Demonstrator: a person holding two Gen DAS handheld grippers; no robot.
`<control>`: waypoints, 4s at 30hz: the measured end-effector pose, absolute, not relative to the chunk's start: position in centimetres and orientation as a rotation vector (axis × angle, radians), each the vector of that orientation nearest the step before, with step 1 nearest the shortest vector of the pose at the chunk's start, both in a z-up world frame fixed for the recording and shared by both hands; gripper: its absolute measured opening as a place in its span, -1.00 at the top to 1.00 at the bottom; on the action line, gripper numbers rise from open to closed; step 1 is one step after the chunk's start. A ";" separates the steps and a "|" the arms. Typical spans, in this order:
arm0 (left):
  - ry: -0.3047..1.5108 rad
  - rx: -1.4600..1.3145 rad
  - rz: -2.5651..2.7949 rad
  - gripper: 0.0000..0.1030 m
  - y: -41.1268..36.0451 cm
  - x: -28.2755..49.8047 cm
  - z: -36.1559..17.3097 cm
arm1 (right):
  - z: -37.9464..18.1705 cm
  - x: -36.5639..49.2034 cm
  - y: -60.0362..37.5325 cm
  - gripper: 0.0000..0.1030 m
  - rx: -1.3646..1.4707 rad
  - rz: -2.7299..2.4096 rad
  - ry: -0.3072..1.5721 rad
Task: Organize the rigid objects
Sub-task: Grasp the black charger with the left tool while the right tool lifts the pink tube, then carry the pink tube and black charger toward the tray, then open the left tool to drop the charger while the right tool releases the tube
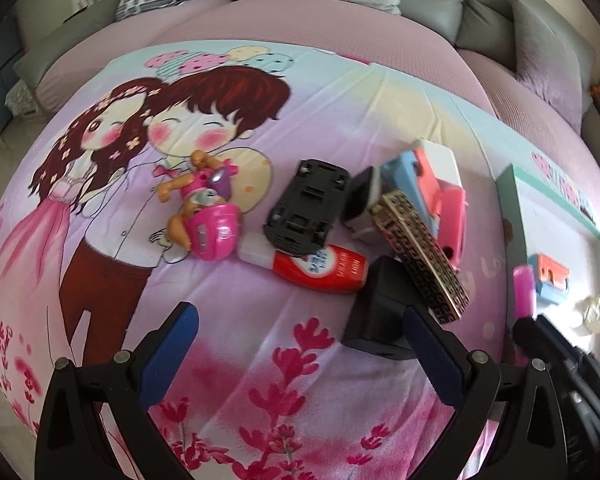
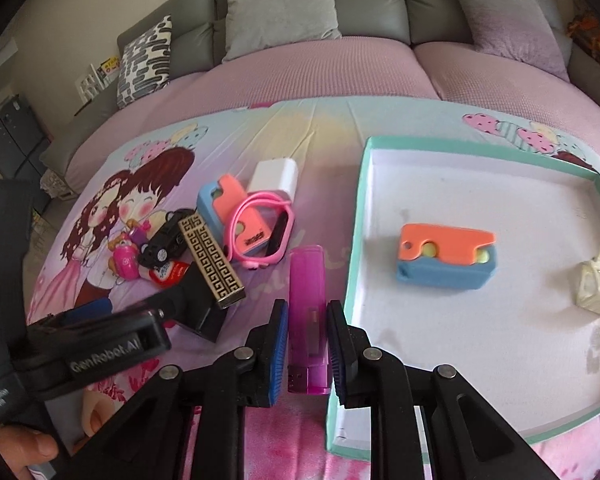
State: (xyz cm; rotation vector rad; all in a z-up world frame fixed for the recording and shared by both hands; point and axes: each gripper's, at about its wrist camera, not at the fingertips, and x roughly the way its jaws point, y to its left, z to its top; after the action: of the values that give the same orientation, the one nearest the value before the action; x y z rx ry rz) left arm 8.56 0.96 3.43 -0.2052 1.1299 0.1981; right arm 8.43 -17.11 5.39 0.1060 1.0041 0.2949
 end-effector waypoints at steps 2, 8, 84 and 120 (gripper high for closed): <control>1.130 -0.183 0.172 -0.97 0.2 8.6 3.5 | 5.8 8.3 -17.4 0.59 0.088 0.271 0.994; 1.129 -0.099 0.124 -0.90 -1.8 8.7 3.4 | 6.5 8.3 -18.4 0.59 0.114 0.266 0.975; 0.815 -0.061 -0.136 0.15 -14.0 7.6 10.1 | 7.0 7.8 -30.8 0.59 0.257 -0.049 0.949; 1.050 0.018 -0.134 0.15 -17.1 9.2 4.1 | 4.4 8.1 -32.7 0.56 0.162 -0.179 1.068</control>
State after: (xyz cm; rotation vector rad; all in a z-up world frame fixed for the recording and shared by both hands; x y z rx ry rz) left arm 9.23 -17.05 4.14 0.0175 1.0501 -0.1340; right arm 8.10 -32.68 4.40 0.1622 1.0683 -0.1792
